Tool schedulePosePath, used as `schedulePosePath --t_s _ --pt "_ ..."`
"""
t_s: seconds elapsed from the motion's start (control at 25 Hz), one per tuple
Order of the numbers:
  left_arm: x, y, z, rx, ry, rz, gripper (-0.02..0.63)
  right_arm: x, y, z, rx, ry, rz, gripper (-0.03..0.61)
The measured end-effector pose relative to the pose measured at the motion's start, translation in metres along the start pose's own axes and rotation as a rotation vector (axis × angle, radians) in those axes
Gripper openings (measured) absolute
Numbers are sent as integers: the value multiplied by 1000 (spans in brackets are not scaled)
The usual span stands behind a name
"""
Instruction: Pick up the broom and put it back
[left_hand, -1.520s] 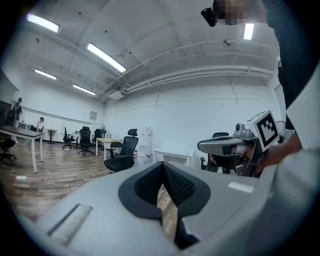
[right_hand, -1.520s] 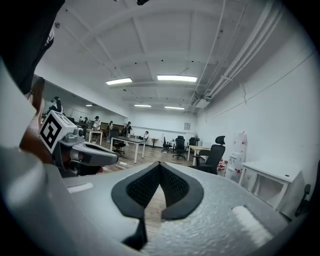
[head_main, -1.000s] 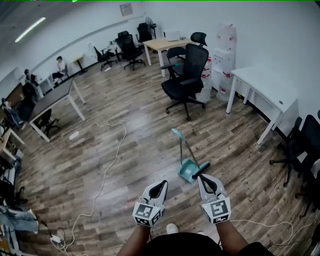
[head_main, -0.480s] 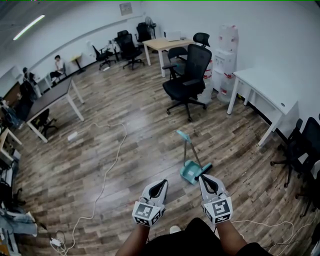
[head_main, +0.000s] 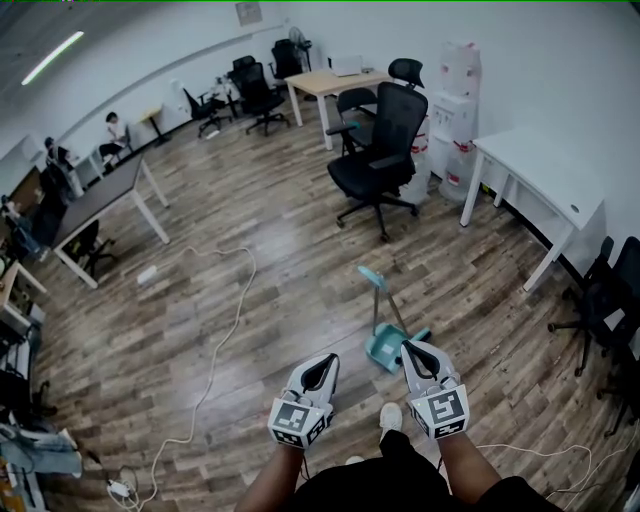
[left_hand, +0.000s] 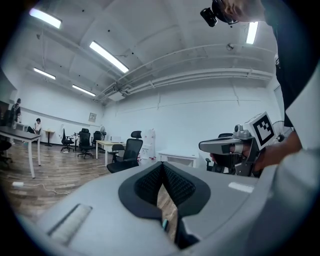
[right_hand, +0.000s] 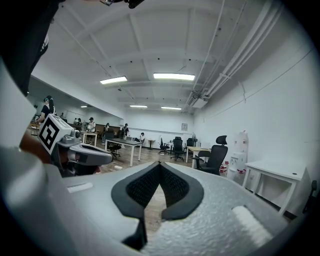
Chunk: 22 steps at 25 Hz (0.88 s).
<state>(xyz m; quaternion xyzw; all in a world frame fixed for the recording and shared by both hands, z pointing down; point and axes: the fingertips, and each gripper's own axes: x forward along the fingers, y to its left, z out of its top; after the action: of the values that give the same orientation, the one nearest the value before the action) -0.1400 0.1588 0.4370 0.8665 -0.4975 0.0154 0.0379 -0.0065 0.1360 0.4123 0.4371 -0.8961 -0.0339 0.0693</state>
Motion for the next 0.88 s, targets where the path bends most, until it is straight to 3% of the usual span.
schedulePosePath --t_s 0.88 --pt "112 53 6 16 46 79 18 103 -85 -14 37 32 88 3"
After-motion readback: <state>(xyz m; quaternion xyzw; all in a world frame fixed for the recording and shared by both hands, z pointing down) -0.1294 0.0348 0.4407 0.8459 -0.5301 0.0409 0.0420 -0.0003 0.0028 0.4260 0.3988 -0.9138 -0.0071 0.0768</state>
